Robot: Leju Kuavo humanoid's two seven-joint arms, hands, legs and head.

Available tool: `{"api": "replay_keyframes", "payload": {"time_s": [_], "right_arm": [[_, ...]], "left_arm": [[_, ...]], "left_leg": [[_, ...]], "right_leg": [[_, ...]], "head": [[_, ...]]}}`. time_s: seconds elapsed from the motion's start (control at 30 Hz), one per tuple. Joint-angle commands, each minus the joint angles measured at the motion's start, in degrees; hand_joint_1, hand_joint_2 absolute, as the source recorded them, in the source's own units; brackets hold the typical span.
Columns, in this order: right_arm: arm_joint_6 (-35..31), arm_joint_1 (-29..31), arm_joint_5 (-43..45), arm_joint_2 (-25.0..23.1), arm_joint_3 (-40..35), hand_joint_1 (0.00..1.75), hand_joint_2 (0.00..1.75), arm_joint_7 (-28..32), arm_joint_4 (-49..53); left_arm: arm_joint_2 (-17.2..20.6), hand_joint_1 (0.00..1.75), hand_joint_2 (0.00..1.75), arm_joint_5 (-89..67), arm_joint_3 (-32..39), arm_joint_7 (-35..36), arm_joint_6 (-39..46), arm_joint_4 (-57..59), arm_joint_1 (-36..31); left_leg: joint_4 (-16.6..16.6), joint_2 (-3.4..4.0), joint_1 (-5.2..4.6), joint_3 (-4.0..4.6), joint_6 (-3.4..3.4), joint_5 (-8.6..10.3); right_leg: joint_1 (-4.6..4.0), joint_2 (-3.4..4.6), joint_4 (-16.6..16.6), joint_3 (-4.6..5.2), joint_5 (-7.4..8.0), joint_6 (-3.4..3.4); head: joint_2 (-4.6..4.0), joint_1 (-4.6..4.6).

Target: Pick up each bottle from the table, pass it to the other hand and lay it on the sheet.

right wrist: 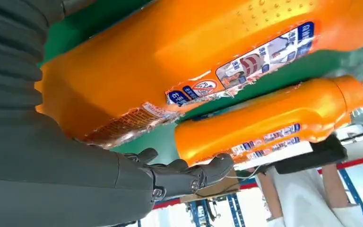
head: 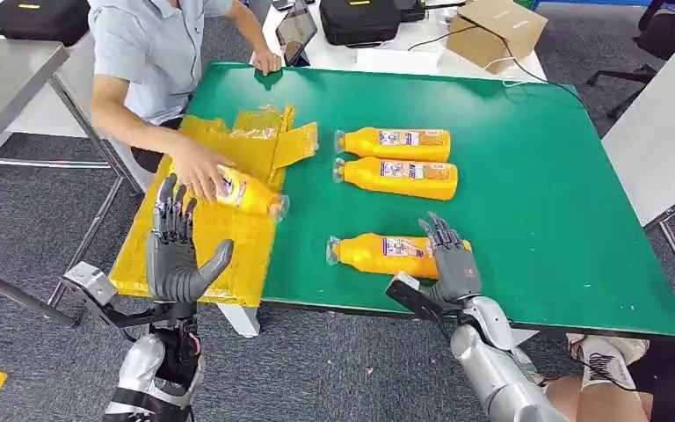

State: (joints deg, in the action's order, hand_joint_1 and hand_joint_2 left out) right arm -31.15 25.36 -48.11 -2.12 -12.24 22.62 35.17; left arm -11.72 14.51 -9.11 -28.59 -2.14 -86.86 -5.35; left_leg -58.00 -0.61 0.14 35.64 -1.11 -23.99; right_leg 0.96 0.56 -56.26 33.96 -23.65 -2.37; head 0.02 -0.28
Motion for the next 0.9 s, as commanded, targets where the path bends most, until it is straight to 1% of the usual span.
{"api": "replay_keyframes", "payload": {"time_s": [0.03, 0.07, 0.13, 0.23, 0.3, 0.43, 0.53, 0.6, 0.67, 0.73, 0.8, 0.87, 0.9], "right_arm": [[1.40, 4.58, -0.62, -0.02, 0.80, 0.00, 1.75, -1.44, -8.41], [1.86, 5.00, -1.08, 0.07, 0.41, 0.00, 1.75, -1.69, -8.89], [2.78, 5.56, -2.37, 0.14, -0.57, 0.00, 1.75, -2.87, -9.48], [3.60, 5.25, -5.22, 0.59, -2.85, 0.00, 1.75, -5.01, -8.09], [4.02, 4.62, -8.77, 1.28, -5.41, 0.00, 1.75, -8.17, -6.21], [4.30, 4.87, -17.70, 2.88, -9.79, 0.00, 1.75, -18.16, -3.97], [8.08, 5.08, -21.29, 3.46, -10.34, 0.00, 1.75, -23.04, -3.06], [10.47, 4.93, -22.72, 3.88, -10.54, 0.00, 1.75, -24.34, -3.59], [11.80, 5.20, -23.62, 3.98, -10.86, 0.00, 1.75, -25.08, -4.17], [13.62, 5.84, -24.52, 4.01, -11.30, 0.00, 1.75, -25.89, -4.96], [15.56, 6.54, -25.09, 3.94, -11.66, 0.00, 1.75, -26.37, -5.70], [15.97, 6.99, -25.38, 3.91, -11.90, 0.00, 1.75, -26.59, -5.98], [17.24, 8.01, -25.26, 3.82, -12.19, 0.00, 1.75, -26.71, -7.24]], "left_arm": [[0.60, 0.00, 1.75, 1.04, -0.45, 0.76, -0.36, 4.35, -2.40], [0.70, 0.00, 1.75, 1.71, -0.43, 1.21, -0.73, 4.43, -2.51], [1.09, 0.00, 1.75, 2.29, -0.43, 1.66, -1.05, 4.19, -2.40], [1.63, 0.00, 1.75, 2.56, -0.34, 2.19, -1.52, 3.00, -1.63], [1.85, 0.00, 1.75, 2.34, -0.23, 2.25, -1.69, 1.41, -0.59], [1.66, 0.00, 1.75, 1.27, 0.44, 3.08, -1.92, -1.23, 1.26], [1.46, 0.00, 1.75, 0.98, 0.97, 4.45, -2.32, -2.72, 3.13], [1.36, 0.00, 1.75, 1.53, 1.48, 5.27, -3.54, -2.76, 4.35], [1.29, 0.00, 1.75, 2.08, 1.82, 5.96, -4.41, -2.60, 4.65], [1.34, 0.00, 1.75, 2.44, 2.27, 6.51, -4.95, -2.53, 4.72], [1.32, 0.00, 1.75, 3.37, 2.64, 7.50, -5.74, -2.43, 4.78], [1.44, 0.00, 1.75, 4.09, 2.90, 8.21, -6.35, -2.35, 4.85], [1.32, 0.00, 1.75, 3.84, 3.24, 8.14, -6.42, -2.21, 4.68]], "left_leg": [[0.03, 0.00, 0.00, -0.10, 0.04, -0.01], [0.04, 0.01, 0.02, -0.20, 0.06, -0.03], [0.03, 0.02, 0.01, -0.10, 0.03, 0.00], [0.03, 0.07, 0.05, -0.26, 0.07, -0.06], [0.02, 0.07, 0.03, -0.25, 0.06, -0.06], [0.02, 0.08, 0.02, -0.14, 0.03, -0.03], [0.00, 0.13, 0.04, -0.26, 0.07, -0.11], [0.04, 0.07, 0.02, -0.19, 0.04, -0.03], [0.08, 0.03, 0.03, -0.34, 0.06, -0.05], [0.06, -0.03, 0.05, -0.41, 0.06, -0.07], [0.03, 0.03, 0.03, -0.31, 0.03, -0.03], [0.04, 0.00, 0.05, -0.38, 0.05, -0.02], [0.05, -0.03, 0.03, -0.38, 0.03, 0.00]], "right_leg": [[-0.02, -0.05, 0.02, -0.10, -0.02, 0.06], [-0.04, -0.07, 0.04, -0.21, -0.05, 0.10], [-0.02, -0.04, 0.02, -0.10, -0.01, 0.07], [-0.07, -0.04, 0.05, -0.26, -0.05, 0.12], [-0.05, -0.04, 0.03, -0.25, -0.06, 0.12], [-0.03, 0.02, 0.02, -0.14, -0.02, 0.07], [-0.06, 0.02, 0.01, -0.26, -0.08, 0.12], [-0.03, -0.01, 0.04, -0.19, -0.02, 0.07], [-0.05, -0.07, 0.10, -0.34, -0.06, 0.10], [-0.07, -0.12, 0.11, -0.44, -0.08, 0.11], [-0.05, -0.03, 0.07, -0.31, -0.02, 0.06], [-0.06, -0.09, 0.09, -0.40, -0.03, 0.09], [-0.04, -0.09, 0.08, -0.39, -0.02, 0.07]], "head": [[0.00, 0.00], [0.00, -0.02], [0.00, -0.02], [0.00, 0.00], [0.00, 0.00], [0.00, 0.00], [0.00, 0.00], [0.00, 0.00], [0.00, 0.00], [0.00, 0.00], [0.00, 0.00], [0.00, 0.00], [0.00, 0.00]]}}
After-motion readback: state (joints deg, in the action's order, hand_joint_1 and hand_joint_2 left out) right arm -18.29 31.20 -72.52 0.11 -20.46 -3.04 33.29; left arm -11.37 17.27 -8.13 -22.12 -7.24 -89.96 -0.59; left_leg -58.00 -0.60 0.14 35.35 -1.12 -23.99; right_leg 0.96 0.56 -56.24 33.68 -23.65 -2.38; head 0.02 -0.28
